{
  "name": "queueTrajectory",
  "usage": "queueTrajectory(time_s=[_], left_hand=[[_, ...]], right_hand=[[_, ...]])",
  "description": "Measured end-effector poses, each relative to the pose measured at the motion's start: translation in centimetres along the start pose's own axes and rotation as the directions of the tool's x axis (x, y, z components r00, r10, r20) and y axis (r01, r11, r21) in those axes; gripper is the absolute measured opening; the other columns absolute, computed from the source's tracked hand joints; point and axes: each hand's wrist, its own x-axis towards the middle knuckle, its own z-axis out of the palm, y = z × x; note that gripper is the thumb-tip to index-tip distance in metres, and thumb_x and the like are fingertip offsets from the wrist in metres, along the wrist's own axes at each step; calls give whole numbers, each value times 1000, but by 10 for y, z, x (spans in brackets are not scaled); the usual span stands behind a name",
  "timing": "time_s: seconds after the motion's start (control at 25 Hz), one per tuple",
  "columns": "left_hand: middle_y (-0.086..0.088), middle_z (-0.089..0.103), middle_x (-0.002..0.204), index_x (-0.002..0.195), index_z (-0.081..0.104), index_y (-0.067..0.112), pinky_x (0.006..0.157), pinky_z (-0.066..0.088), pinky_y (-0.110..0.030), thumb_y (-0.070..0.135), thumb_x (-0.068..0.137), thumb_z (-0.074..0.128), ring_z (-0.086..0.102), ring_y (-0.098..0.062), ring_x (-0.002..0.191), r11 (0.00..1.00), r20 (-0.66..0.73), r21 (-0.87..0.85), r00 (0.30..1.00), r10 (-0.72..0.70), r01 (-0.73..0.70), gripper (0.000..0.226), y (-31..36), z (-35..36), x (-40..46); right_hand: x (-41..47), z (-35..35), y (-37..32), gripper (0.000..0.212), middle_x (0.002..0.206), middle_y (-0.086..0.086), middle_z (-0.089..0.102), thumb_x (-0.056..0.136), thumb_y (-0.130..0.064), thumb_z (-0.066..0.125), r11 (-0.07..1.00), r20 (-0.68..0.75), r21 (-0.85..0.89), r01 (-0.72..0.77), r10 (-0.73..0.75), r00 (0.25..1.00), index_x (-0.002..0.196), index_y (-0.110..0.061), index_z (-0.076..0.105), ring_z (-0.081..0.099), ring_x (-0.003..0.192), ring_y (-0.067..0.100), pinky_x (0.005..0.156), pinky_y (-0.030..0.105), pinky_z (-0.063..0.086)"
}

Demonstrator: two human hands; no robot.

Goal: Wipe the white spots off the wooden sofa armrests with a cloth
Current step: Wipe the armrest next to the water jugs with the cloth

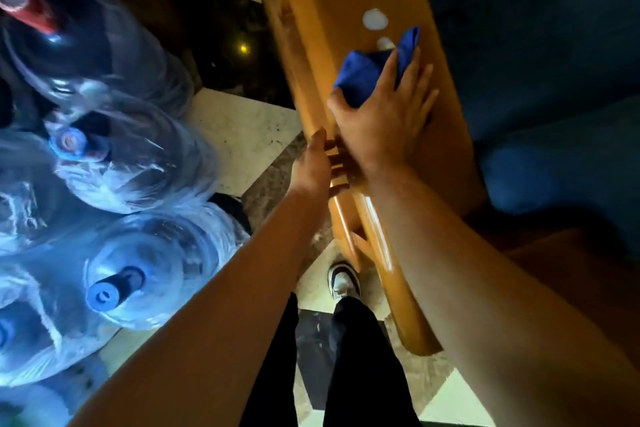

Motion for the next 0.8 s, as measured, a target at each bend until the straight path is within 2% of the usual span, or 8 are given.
queueTrajectory(time_s=[0.16,0.32,0.48,0.56,0.6,0.68,0.76,0.8], left_hand=[[-10,77,100,110,67,15,81,60,-46,55,101,41,73,-28,91,998,0,48,1000,-27,27,48,28,-6,6],[-10,76,96,105,66,15,71,57,-41,54,103,38,73,-27,85,987,13,82,991,-136,135,48,40,-4,2],[-12,78,103,108,69,16,85,59,-49,58,100,40,75,-30,92,987,-21,109,993,-114,116,51,61,8,18],[-13,76,109,119,66,14,89,59,-53,60,98,42,74,-32,96,984,-48,133,993,-111,116,56,76,15,27],[-14,74,113,124,63,13,90,58,-53,61,98,41,72,-33,99,981,-55,142,991,-123,130,58,85,19,31],[-15,73,116,128,62,13,90,58,-52,62,98,39,71,-33,101,979,-84,132,986,-144,154,61,101,24,37],[-14,74,111,119,64,14,80,59,-45,61,100,39,71,-30,96,989,-147,93,984,-104,118,57,123,28,52],[-13,75,107,113,65,14,72,57,-41,61,100,38,71,-28,93,993,-172,54,981,-92,103,55,131,29,59]], right_hand=[[-38,-8,8,94,170,18,13,90,-72,45,999,56,17,-39,38,998,161,-14,25,8,157,40,126,56,11],[-106,-22,33,97,169,24,9,91,-66,57,961,126,110,-252,238,963,160,-7,24,4,158,40,127,54,10],[-34,-25,35,104,168,27,8,90,-72,51,836,152,116,-537,519,841,161,-4,17,2,158,37,128,51,7],[19,-24,32,100,167,26,18,91,-73,48,794,113,125,-595,584,804,159,-3,24,12,157,38,126,52,12],[45,-23,31,94,161,26,31,92,-72,48,803,101,118,-584,575,812,154,-2,35,25,152,40,124,53,20],[95,-23,29,82,139,22,56,92,-74,47,851,150,126,-510,492,858,134,-4,56,52,131,41,109,49,42],[154,-23,25,72,107,15,72,89,-78,44,860,342,189,-474,395,853,105,-12,70,69,103,31,87,42,52],[173,-26,26,65,81,8,74,88,-79,46,845,465,250,-474,325,824,81,-18,70,72,78,21,70,37,52]])
